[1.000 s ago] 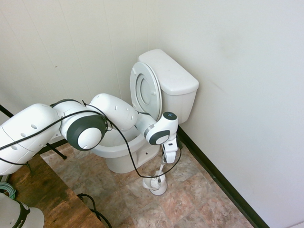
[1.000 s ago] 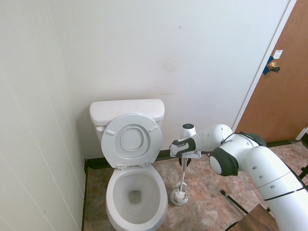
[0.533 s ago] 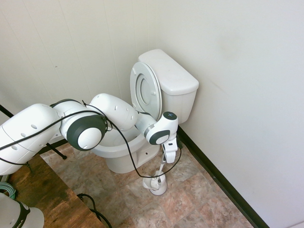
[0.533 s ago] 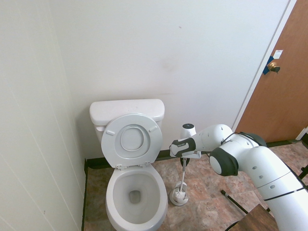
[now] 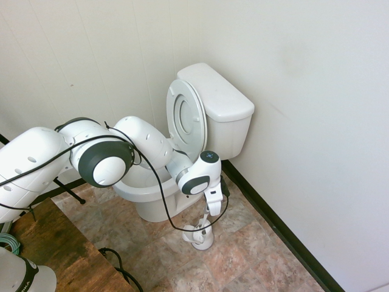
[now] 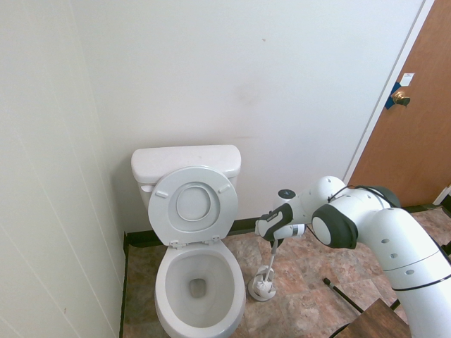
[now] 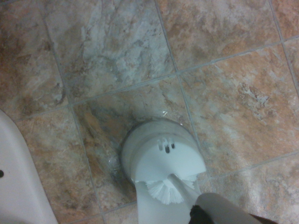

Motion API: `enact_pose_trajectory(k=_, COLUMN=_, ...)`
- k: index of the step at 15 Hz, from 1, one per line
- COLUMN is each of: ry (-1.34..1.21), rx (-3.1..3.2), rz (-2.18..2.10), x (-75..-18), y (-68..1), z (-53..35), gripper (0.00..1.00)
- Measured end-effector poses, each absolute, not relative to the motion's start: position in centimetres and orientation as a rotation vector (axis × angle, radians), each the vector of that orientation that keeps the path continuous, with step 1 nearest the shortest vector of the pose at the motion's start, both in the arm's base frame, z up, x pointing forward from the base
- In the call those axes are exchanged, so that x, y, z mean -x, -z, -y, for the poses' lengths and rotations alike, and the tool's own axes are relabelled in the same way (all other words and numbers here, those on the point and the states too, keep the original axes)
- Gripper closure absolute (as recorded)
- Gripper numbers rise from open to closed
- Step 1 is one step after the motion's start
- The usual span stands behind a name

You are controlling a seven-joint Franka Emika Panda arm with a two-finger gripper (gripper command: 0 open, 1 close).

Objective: Clean the toilet

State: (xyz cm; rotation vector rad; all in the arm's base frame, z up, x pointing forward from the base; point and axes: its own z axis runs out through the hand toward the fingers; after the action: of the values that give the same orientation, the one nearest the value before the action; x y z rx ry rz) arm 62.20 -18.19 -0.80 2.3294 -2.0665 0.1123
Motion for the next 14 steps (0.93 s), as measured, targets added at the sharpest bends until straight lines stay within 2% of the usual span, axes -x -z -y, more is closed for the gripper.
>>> enact_pose_trajectory(k=6, ry=-0.163, rx=-2.379, rz=2.050, x=-56.6, y=-1.5, z=15.5, gripper=1.00)
enact_pose_trajectory(k=14, ry=-0.263, rx=-2.448, rz=2.042, x=-51.0, y=-15.2, z=13.4, gripper=1.00)
